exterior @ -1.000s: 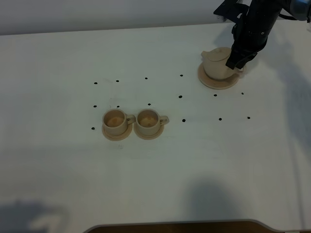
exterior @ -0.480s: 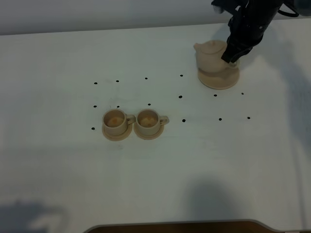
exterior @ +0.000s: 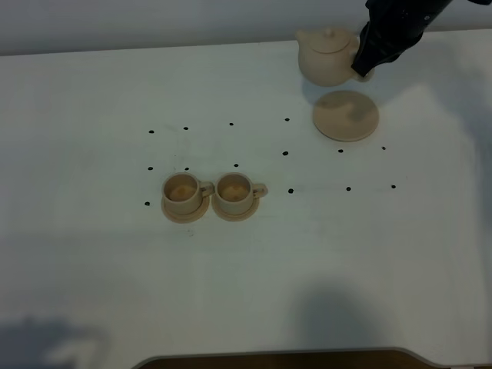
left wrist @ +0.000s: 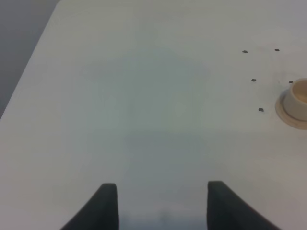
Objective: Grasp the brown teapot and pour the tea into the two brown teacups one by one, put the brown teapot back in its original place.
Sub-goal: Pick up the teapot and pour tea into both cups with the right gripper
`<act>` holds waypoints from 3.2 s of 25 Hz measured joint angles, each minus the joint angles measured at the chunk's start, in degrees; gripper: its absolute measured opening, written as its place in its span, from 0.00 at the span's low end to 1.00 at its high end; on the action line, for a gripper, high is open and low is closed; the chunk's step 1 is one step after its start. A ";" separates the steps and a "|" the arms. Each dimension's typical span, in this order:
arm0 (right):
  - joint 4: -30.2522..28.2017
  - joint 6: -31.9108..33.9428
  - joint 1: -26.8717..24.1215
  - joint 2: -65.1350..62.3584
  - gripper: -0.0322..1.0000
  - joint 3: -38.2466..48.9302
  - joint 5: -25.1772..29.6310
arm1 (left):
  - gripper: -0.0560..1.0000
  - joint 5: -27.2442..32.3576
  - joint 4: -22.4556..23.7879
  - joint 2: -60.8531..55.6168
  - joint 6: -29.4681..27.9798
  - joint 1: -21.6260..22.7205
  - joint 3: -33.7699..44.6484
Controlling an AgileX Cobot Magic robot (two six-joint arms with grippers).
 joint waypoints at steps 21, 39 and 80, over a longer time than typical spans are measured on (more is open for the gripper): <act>-5.76 0.38 14.29 -15.23 0.14 35.95 -24.45 | 0.48 0.00 0.00 0.00 0.06 0.00 0.00; -25.97 7.36 23.20 -15.73 0.14 37.99 -23.65 | 0.48 0.05 0.00 0.00 0.06 0.00 0.00; -44.92 15.53 32.31 -12.80 0.14 34.23 -19.25 | 0.48 0.05 0.00 0.00 -0.03 0.00 0.00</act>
